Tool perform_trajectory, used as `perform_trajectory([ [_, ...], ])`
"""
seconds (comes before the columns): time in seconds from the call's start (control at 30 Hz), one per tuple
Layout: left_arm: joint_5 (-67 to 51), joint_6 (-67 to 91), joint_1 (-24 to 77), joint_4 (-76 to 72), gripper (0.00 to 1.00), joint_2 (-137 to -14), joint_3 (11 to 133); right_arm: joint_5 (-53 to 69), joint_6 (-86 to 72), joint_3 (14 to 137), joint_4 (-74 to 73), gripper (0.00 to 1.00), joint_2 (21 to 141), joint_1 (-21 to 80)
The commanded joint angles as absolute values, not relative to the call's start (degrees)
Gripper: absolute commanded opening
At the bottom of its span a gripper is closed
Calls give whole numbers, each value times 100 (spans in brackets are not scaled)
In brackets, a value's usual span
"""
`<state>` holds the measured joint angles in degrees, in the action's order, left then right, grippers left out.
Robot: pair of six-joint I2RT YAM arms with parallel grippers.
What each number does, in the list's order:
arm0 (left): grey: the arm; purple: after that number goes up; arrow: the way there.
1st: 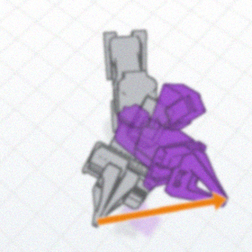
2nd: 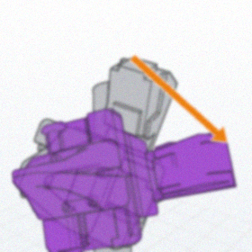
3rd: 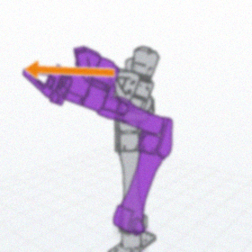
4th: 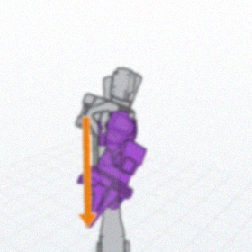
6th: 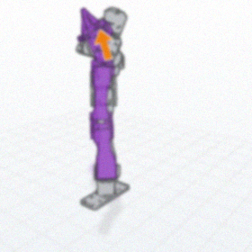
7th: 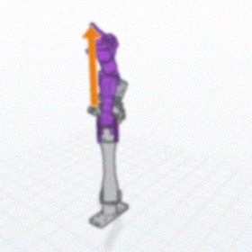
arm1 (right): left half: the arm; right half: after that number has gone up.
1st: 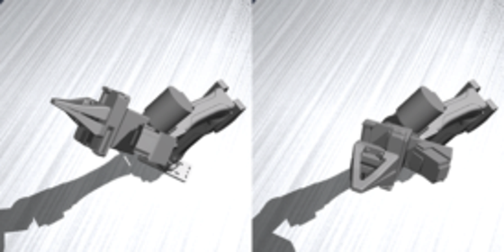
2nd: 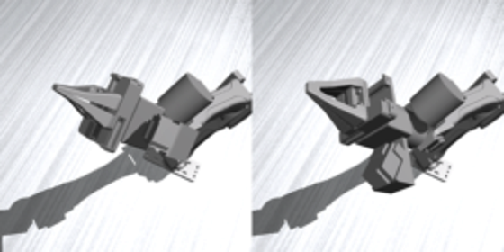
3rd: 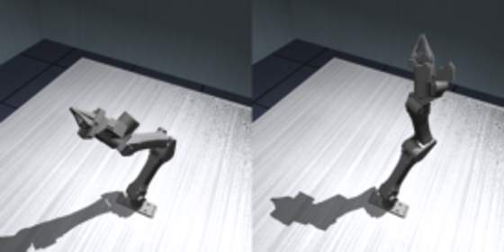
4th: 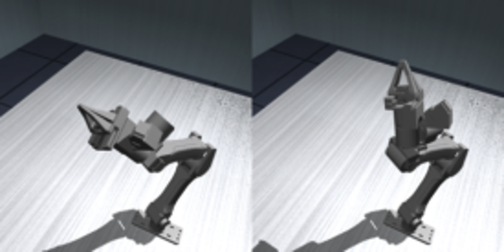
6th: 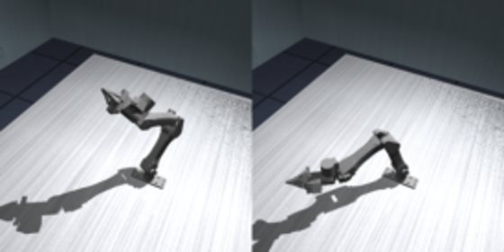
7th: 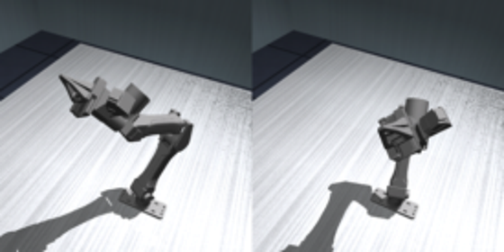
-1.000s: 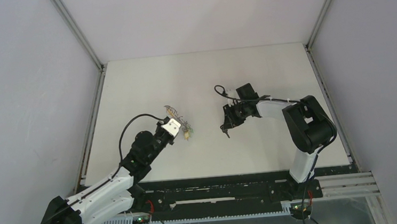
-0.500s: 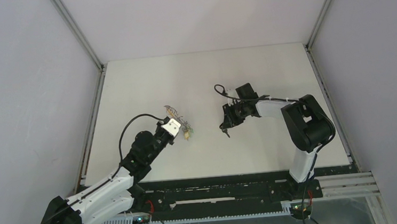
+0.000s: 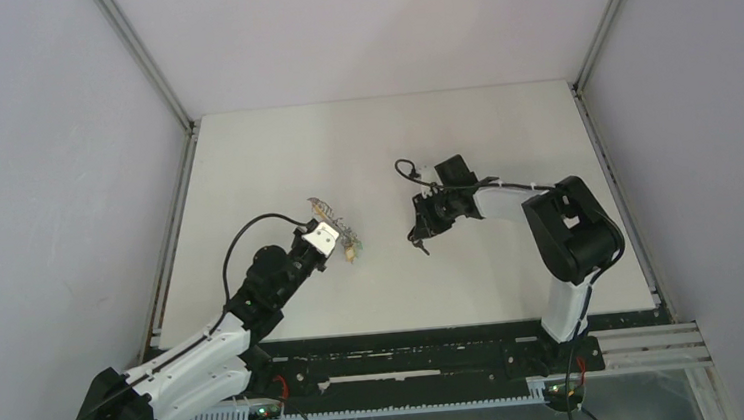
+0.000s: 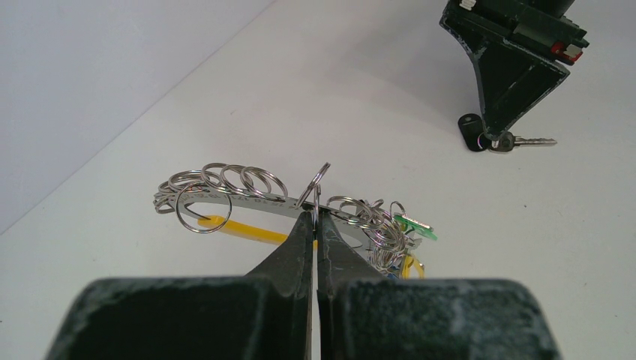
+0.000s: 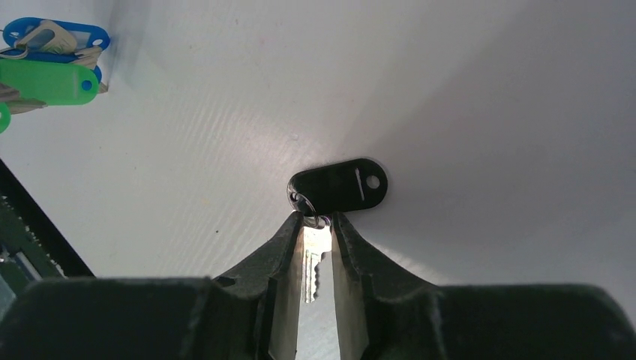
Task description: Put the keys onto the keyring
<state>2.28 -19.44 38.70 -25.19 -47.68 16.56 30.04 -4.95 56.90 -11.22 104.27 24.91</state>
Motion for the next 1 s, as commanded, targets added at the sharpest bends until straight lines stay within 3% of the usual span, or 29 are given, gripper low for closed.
perform_trajectory([
  [0.0,149,-1864,3841,-2878,0,-4687,1696,2340,-320,5862,-1193,20,10328,2795],
  [0.3,164,-1871,3841,-2888,0,-4651,1696,994,-91,6069,-1496,15,10214,3546],
  [0.53,211,-1862,3841,-2892,0,-4659,1691,183,68,6253,-1718,0,10231,3961],
  [0.97,235,-1833,3841,-2946,0,-4575,1652,-1390,205,5646,-1805,0,9092,4329],
])
